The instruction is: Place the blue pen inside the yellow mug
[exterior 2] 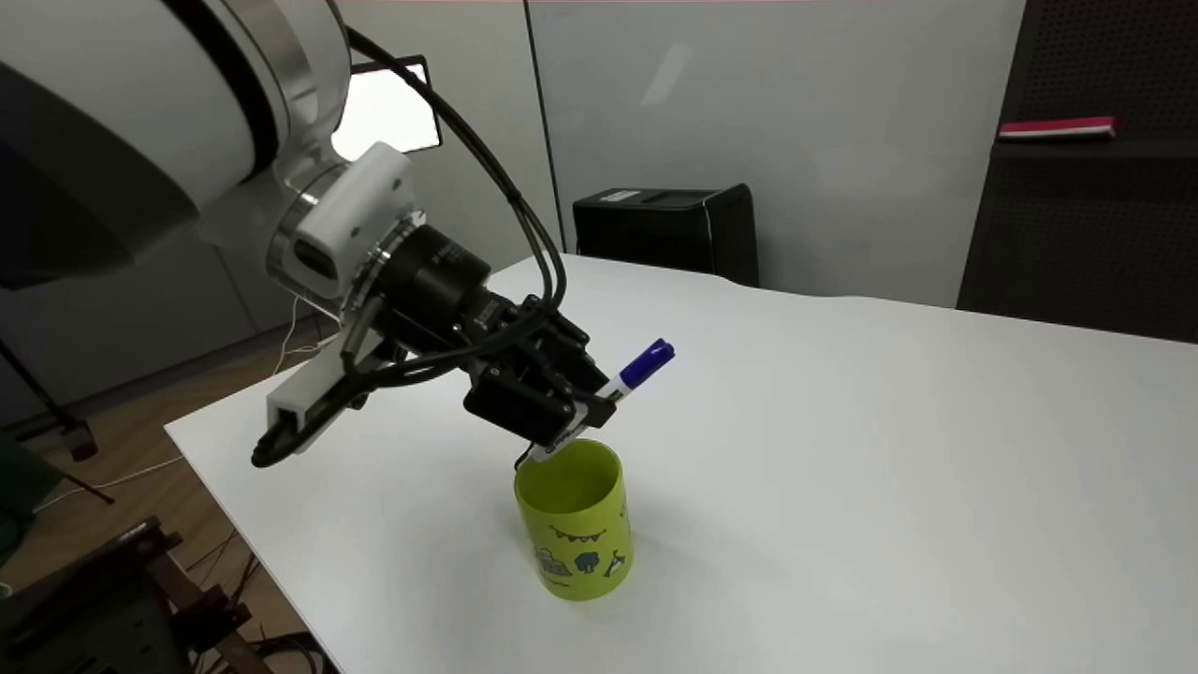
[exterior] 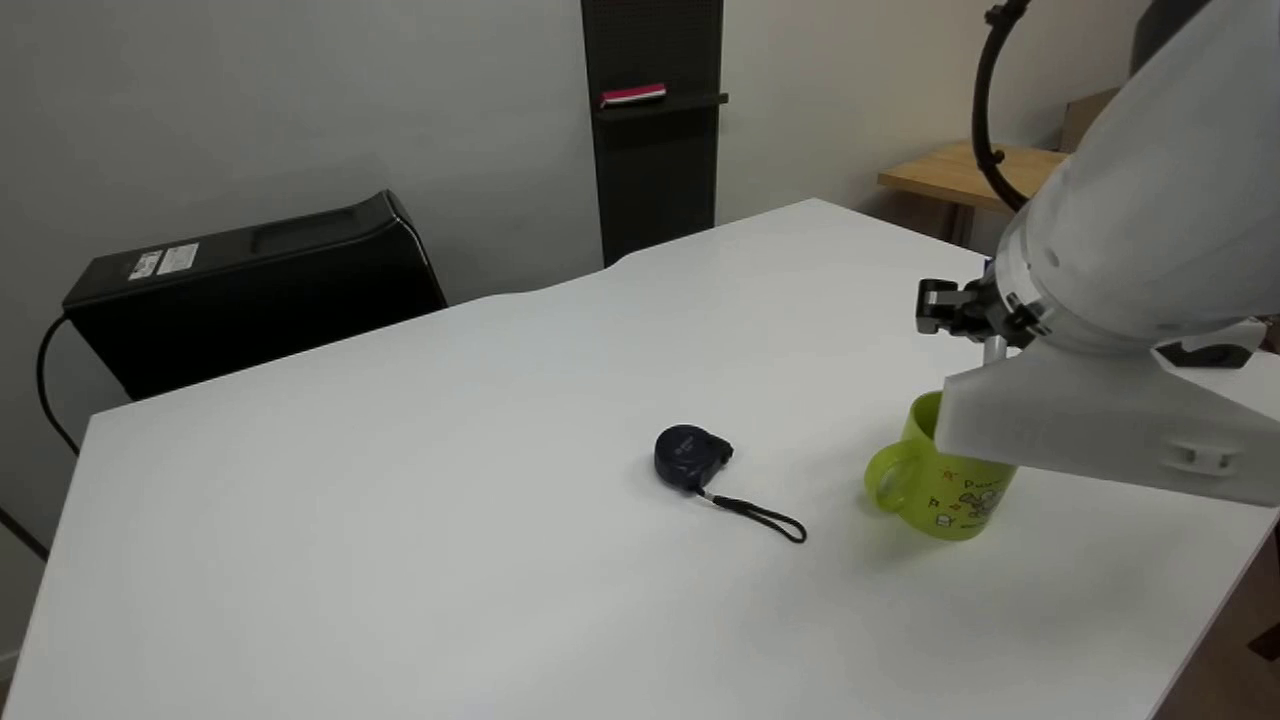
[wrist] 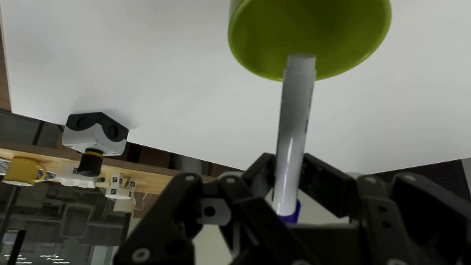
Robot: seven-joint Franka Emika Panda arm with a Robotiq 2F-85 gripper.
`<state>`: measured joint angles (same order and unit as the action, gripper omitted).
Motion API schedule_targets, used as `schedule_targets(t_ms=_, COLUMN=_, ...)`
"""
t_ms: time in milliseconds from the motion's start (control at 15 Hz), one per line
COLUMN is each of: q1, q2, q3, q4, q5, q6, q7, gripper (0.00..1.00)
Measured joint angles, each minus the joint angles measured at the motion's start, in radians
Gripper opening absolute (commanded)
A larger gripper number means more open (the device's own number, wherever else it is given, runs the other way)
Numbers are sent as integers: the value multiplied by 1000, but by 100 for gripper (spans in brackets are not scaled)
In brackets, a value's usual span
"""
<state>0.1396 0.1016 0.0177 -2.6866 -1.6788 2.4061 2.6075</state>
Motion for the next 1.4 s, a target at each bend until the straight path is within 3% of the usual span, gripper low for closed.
schedule_targets(t_ms=1400, q1=-35, q2=58, q3=41, q4=70, q5=11, q6=-48, q7=-7, gripper=6)
